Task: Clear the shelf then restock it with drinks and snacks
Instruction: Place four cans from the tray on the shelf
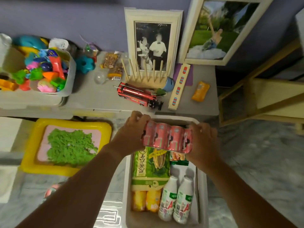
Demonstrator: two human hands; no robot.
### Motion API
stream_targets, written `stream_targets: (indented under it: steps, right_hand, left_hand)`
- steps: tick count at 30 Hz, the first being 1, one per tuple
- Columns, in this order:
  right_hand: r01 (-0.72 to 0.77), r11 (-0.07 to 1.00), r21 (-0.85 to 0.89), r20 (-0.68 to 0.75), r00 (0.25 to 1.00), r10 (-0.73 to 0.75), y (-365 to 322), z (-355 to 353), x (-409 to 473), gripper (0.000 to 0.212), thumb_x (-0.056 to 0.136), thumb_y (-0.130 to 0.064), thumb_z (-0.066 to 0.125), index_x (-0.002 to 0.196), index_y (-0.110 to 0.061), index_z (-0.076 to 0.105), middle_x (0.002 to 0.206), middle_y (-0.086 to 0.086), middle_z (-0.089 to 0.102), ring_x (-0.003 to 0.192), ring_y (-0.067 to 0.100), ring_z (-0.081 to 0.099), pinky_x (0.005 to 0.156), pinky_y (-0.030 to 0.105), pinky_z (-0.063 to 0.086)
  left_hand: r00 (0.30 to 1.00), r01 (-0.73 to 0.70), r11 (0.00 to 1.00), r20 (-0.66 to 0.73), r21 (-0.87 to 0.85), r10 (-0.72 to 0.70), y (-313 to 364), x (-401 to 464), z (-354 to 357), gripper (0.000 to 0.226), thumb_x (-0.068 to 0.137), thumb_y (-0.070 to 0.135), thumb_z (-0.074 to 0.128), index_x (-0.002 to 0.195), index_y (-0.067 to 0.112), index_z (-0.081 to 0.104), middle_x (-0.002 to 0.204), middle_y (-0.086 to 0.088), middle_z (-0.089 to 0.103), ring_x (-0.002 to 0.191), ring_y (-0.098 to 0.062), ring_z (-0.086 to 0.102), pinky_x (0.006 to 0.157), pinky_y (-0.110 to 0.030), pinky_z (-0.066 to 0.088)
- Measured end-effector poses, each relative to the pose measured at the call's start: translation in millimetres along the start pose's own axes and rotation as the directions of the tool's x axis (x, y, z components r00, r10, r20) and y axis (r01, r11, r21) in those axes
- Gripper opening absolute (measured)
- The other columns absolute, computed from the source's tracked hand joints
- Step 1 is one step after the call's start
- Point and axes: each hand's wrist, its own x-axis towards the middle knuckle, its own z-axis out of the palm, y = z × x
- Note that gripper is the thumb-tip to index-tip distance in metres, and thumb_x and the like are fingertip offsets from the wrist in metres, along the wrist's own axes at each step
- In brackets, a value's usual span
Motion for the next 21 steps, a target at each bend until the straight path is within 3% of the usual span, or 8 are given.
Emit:
stream_targets:
  steps: [3, 5, 8, 11, 14, 18, 21]
  right_hand:
    - [-0.028, 0.94, 0.339, -0.044, 0.998, 0.045, -1.8, -20.9, -20.1, 0.083, 0.06, -0.04, 0.092, 0.128, -0.029, 0.047, 0.127, 0.005, 0.046, 0.112, 0.016, 0.048, 0.088, 0.032, 0.049]
    - [-0.033, 0.86, 0.509, -0.034, 0.998, 0.059, -7.6, -43.3, -33.6, 0.077, 0.065, -0.038, 0.09, 0.126, -0.038, 0.044, 0.121, -0.004, 0.049, 0.106, 0.008, 0.054, 0.083, 0.031, 0.056]
    - [-0.092, 0.742, 0.664, 0.053, 0.996, 0.077, -11.9, -84.6, -53.5, 0.089, 0.058, -0.044, 0.086, 0.131, -0.053, 0.035, 0.126, -0.009, 0.044, 0.106, 0.012, 0.061, 0.08, 0.033, 0.061]
    - [-0.102, 0.505, 0.857, 0.102, 0.994, 0.029, -16.6, -141.9, -71.8, 0.091, 0.067, -0.019, 0.092, 0.133, -0.047, 0.036, 0.123, -0.003, 0.058, 0.101, 0.007, 0.069, 0.074, 0.023, 0.06]
    - [-0.04, 0.439, 0.898, -0.026, 0.989, 0.143, -17.8, -201.3, -89.7, 0.069, 0.079, -0.01, 0.083, 0.126, -0.041, 0.042, 0.103, -0.019, 0.065, 0.091, -0.012, 0.065, 0.068, 0.01, 0.053]
    - [0.028, 0.476, 0.879, -0.184, 0.941, 0.285, -3.1, -276.8, -119.1, 0.065, 0.073, -0.017, 0.088, 0.118, -0.046, 0.051, 0.106, -0.024, 0.065, 0.094, -0.008, 0.066, 0.07, 0.015, 0.056]
    - [0.058, 0.507, 0.86, -0.252, 0.913, 0.322, 22.9, -329.5, -148.4, 0.065, 0.062, -0.018, 0.093, 0.112, -0.043, 0.06, 0.104, -0.018, 0.072, 0.097, 0.002, 0.069, 0.078, 0.027, 0.061]
  left_hand:
    - [0.998, 0.05, 0.946, 0.063, -0.32, -0.031, 16.0, -19.7, -21.8, 0.08, 0.059, 0.002, 0.085, 0.121, 0.032, 0.043, 0.106, -0.001, 0.057, 0.088, -0.014, 0.065, 0.069, -0.039, 0.059]
    - [0.994, 0.09, 0.884, 0.1, -0.459, -0.05, 33.7, -34.0, -42.3, 0.079, 0.065, -0.006, 0.083, 0.122, 0.03, 0.041, 0.094, -0.005, 0.064, 0.078, -0.02, 0.069, 0.062, -0.045, 0.06]
    - [0.988, 0.131, 0.784, 0.15, -0.607, -0.05, 65.5, -52.5, -80.2, 0.092, 0.067, -0.004, 0.087, 0.132, 0.036, 0.037, 0.105, -0.005, 0.068, 0.091, -0.019, 0.072, 0.069, -0.037, 0.062]
    - [0.991, 0.122, 0.676, 0.128, -0.727, -0.042, 100.9, -64.1, -117.6, 0.091, 0.073, 0.018, 0.088, 0.139, 0.044, 0.032, 0.116, 0.012, 0.068, 0.109, -0.015, 0.068, 0.082, -0.033, 0.059]
    - [0.998, 0.047, 0.64, 0.007, -0.767, -0.064, 147.8, -73.5, -152.4, 0.08, 0.081, 0.026, 0.08, 0.144, 0.038, 0.034, 0.12, 0.014, 0.067, 0.111, -0.013, 0.067, 0.082, -0.033, 0.059]
    - [0.998, -0.043, 0.662, -0.064, -0.749, -0.008, 217.7, -84.4, -194.3, 0.063, 0.073, 0.007, 0.084, 0.127, 0.021, 0.056, 0.111, -0.004, 0.074, 0.1, -0.021, 0.071, 0.071, -0.024, 0.058]
    - [0.996, -0.093, 0.715, -0.064, -0.692, 0.068, 273.3, -89.4, -218.9, 0.064, 0.066, 0.004, 0.088, 0.119, 0.022, 0.059, 0.107, 0.003, 0.075, 0.096, -0.014, 0.072, 0.069, -0.019, 0.057]
